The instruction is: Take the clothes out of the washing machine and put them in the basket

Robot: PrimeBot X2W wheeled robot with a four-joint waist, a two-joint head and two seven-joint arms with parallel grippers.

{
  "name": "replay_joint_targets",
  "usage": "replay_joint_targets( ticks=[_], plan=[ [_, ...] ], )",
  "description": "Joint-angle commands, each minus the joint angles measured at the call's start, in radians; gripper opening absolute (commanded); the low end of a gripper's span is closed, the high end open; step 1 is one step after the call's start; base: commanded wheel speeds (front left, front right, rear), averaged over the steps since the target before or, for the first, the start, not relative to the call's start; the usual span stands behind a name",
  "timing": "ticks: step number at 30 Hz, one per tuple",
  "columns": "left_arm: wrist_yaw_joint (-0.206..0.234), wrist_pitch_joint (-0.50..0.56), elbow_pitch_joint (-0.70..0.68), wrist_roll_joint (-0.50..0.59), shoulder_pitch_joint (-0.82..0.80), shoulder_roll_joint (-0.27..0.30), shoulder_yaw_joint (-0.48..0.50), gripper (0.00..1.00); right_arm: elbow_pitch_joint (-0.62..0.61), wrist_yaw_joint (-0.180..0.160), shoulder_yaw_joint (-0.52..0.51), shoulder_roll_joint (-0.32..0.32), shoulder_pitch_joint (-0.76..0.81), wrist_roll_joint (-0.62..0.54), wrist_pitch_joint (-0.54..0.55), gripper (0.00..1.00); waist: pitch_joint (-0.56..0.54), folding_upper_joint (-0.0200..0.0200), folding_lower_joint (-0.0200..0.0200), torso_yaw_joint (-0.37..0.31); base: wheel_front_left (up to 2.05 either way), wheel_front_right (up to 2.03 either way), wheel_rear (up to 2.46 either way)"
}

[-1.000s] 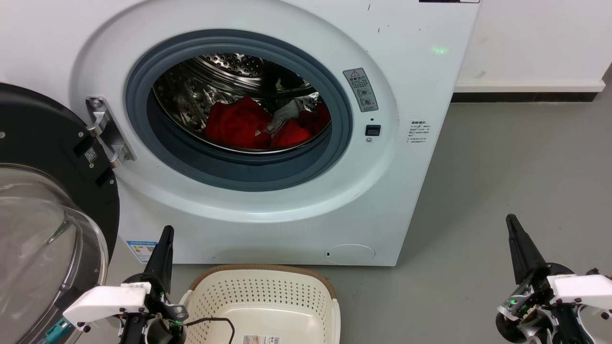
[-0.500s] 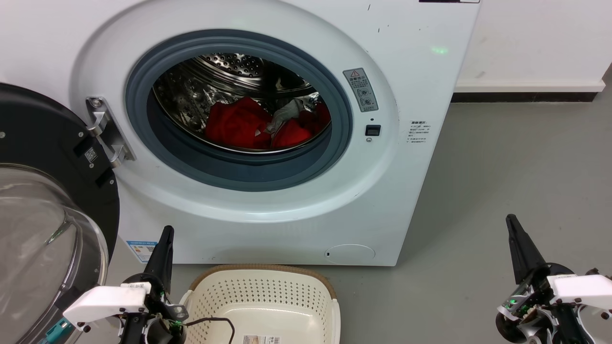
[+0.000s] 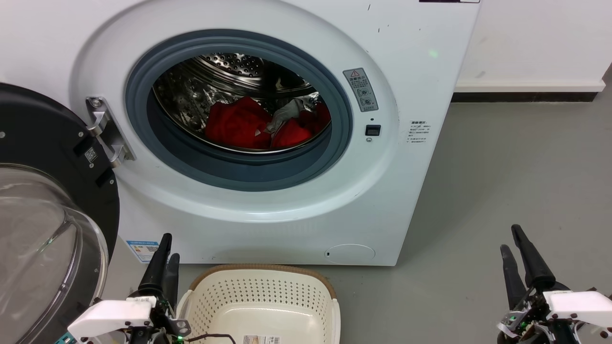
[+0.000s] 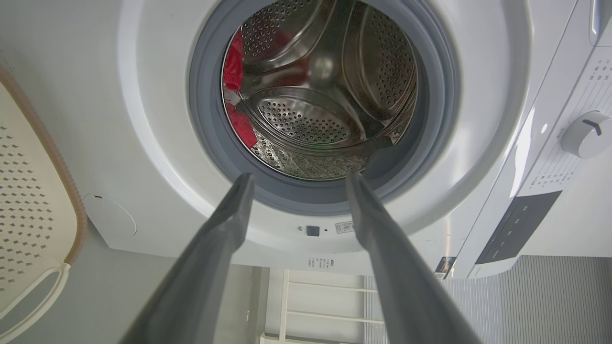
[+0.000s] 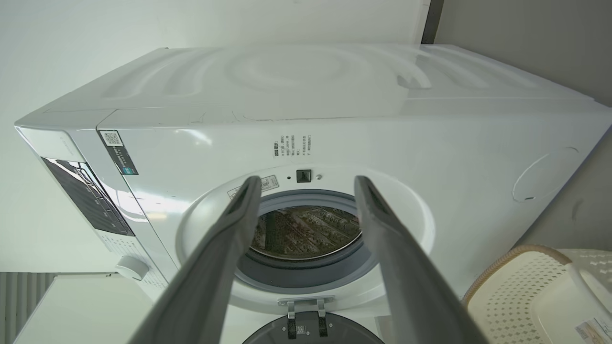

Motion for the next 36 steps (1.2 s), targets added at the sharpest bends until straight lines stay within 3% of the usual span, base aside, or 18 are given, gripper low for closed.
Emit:
replay_joint_targets(
  ticks=[1,9,22,36],
  plan=[
    [0.000,-0.013,-0.028,0.025,-0.017,0.002,0.002,1.00,-0.022,0.000,-0.003,0.000,-0.015,-0.028,-0.015,1.00,0.001,0.0000,0.0000,0.000,0.00,0.00,0.00],
    [0.012,-0.051,-0.076,0.162,-0.013,0.002,0.004,1.00,-0.074,0.000,-0.012,0.000,-0.003,-0.200,-0.053,1.00,0.002,0.0000,0.0000,-0.001,0.00,0.00,0.00],
    [0.073,-0.107,-0.151,0.438,0.005,0.002,-0.039,1.00,-0.178,0.000,0.019,0.000,0.024,-0.542,-0.109,1.00,0.006,0.0000,0.0000,-0.004,0.00,0.00,0.00],
    [0.106,-0.156,-0.194,0.657,0.025,0.003,-0.065,1.00,-0.240,0.000,0.059,0.000,0.054,-0.850,-0.157,1.00,0.006,0.0000,0.0000,-0.003,0.00,0.00,0.00]
  ],
)
